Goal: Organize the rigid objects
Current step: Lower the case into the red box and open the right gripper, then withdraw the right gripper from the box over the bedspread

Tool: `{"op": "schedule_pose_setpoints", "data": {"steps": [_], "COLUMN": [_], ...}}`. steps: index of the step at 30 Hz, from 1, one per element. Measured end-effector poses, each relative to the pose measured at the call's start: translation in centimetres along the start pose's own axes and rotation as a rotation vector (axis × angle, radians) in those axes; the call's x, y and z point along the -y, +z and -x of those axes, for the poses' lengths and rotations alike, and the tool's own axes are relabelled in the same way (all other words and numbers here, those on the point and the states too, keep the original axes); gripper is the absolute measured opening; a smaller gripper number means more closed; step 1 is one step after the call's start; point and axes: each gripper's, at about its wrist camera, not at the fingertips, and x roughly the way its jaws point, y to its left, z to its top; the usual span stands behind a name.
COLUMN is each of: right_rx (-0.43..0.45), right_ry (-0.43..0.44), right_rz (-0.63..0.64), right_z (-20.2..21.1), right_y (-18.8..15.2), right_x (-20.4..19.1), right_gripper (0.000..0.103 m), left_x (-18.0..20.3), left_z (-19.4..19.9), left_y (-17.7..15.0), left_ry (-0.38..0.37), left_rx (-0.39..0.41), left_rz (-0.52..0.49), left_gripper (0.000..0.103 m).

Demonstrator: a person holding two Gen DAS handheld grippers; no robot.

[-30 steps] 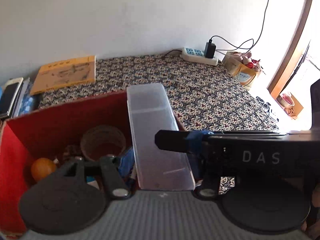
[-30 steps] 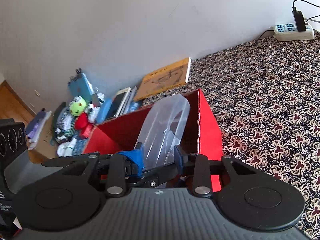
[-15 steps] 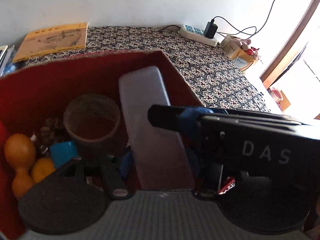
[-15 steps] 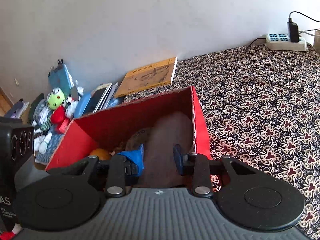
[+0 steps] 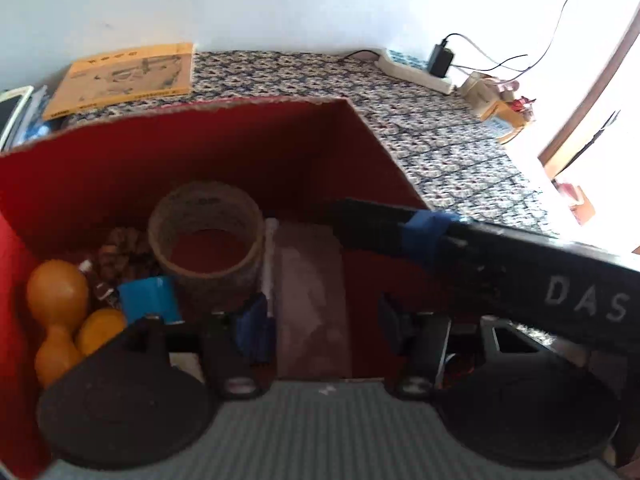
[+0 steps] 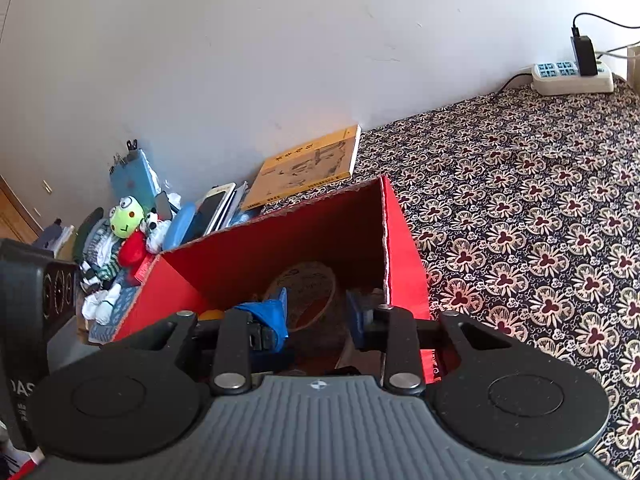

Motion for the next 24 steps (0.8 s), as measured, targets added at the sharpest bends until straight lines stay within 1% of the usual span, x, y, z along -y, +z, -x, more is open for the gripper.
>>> {"op": "schedule_pose_setpoints", "data": {"steps": [7, 9, 16, 20, 24], "right_rx": [-0.013, -0.008, 0.017, 0.036, 0.040], "right_ry": [0.003, 0.005, 0.005, -0.007, -0.034], "right_rz": [-0.025, -0.029, -0.023, -0.032, -0.034], "right_z": [0.6, 1.1, 3.1, 4.4, 5.6], "right_y": [0.2, 0.3, 0.5, 0.6, 0.8], "right_x": [-0.1, -0.1, 0.0, 0.5, 1.2], "right_gripper": [0.015, 0.017, 0.017, 0.018, 0.019], "left_x": [0.6, 1.0, 2.0, 3.1, 4.5], "left_z": [1.1, 1.4, 2.7, 3.4, 4.2], "left_y": [0.2, 0.2, 0.2, 0.0, -0.2], "left_ry": [0.114, 0.156, 0.283, 0.342, 0.374], "left_rx": [0.000, 0.001, 0.017, 0.026, 0.036], "left_rz": [-0.015, -0.020, -0.019, -0.018, -0.017], "left_gripper": [0.062, 0.062, 0.063, 0.063, 0.064]}}
